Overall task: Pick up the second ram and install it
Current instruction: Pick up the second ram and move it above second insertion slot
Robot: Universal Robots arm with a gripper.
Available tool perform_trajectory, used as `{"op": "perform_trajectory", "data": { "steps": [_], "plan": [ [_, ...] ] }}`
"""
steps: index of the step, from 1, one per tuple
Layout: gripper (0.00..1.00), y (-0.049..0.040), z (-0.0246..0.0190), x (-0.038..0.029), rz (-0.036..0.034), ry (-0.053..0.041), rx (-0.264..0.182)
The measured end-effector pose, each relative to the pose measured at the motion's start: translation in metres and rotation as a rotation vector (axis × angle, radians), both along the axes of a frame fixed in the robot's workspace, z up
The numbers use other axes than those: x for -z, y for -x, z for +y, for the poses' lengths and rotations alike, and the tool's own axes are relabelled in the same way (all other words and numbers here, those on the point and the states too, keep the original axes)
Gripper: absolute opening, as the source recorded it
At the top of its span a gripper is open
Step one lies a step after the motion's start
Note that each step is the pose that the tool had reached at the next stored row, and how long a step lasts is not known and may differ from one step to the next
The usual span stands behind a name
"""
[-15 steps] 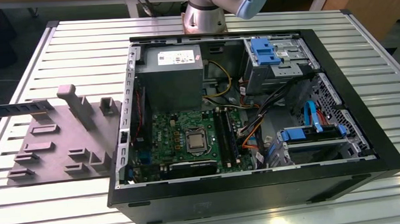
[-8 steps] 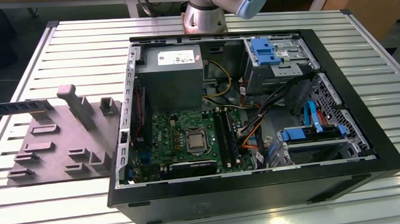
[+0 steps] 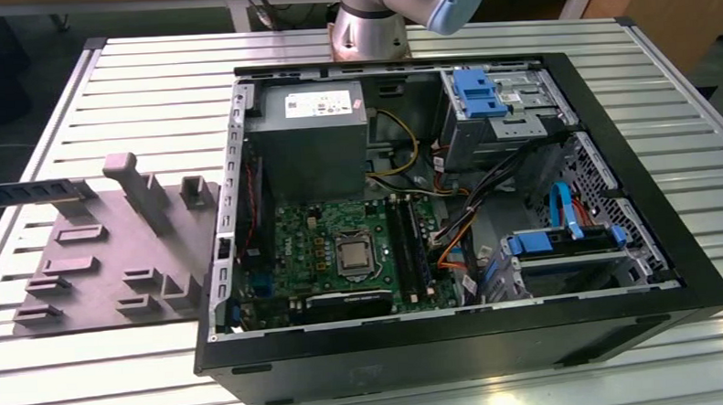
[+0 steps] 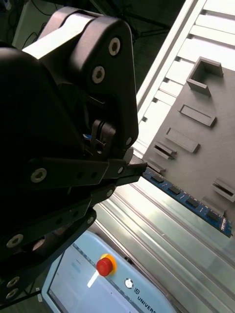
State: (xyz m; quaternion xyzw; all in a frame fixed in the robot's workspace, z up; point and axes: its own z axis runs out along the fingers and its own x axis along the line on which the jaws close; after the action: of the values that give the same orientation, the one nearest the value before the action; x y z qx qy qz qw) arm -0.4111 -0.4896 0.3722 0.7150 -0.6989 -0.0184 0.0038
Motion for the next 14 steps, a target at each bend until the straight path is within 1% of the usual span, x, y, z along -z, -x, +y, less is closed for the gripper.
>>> {"op": "perform_trajectory", "data": {
  "steps": [14],
  "plan": [
    [0.12, 0.0, 0.0, -0.0075, -0.0002, 0.0, 0.0]
  ]
}}
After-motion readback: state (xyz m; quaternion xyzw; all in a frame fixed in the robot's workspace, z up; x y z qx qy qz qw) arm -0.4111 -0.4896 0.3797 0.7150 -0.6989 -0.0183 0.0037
